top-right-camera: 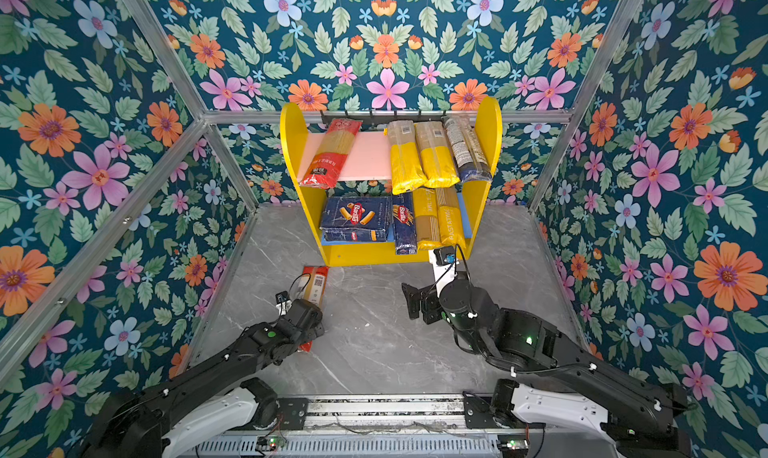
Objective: Place and organize the pasta boxes and bags onto the shelf
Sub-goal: 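Grasp the red-labeled spaghetti bag on the table with the left gripper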
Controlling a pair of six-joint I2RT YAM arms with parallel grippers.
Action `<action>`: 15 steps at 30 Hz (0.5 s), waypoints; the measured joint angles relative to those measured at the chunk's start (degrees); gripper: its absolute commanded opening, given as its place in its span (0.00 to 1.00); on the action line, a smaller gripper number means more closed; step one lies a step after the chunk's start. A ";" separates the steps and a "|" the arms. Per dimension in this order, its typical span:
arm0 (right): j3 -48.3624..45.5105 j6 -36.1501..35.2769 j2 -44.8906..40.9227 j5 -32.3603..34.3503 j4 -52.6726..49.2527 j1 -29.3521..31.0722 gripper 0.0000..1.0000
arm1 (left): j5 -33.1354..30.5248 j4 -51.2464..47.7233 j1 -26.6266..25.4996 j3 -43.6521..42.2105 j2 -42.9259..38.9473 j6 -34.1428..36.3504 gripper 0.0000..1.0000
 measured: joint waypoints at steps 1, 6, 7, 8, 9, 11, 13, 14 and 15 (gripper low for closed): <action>-0.17 -0.02 -0.17 0.02 -0.02 0.00 0.99 | -0.04 0.72 0.24 -0.46 0.83 -0.26 1.00; -1.14 -0.02 -1.11 0.22 -0.17 0.00 0.99 | -0.33 5.07 0.83 -2.89 3.98 -1.22 1.00; -1.27 -0.04 -1.29 0.31 -0.26 0.00 0.99 | -0.31 6.27 0.90 -3.37 4.50 -1.36 1.00; -1.36 -0.04 -1.44 0.33 -0.52 0.00 0.99 | -0.52 6.95 0.90 -3.54 4.94 -1.40 1.00; -1.38 -0.04 -1.53 0.35 -0.87 0.00 0.99 | -0.79 7.43 0.87 -3.58 5.27 -1.40 1.00; -1.38 -0.07 -1.66 0.35 -1.57 0.00 0.99 | -0.92 8.28 0.87 -3.65 5.44 -1.42 1.00; -1.33 -0.07 -1.86 0.35 -2.05 0.00 0.99 | -1.03 8.79 0.87 -4.00 5.05 -1.62 1.00; -1.29 -0.07 -1.99 0.35 -2.29 0.00 0.99 | -1.01 9.01 0.87 -4.31 4.59 -1.66 1.00; -1.20 -0.09 -2.08 0.33 -2.60 0.00 0.99 | -0.98 9.22 0.87 -4.52 4.28 -1.75 1.00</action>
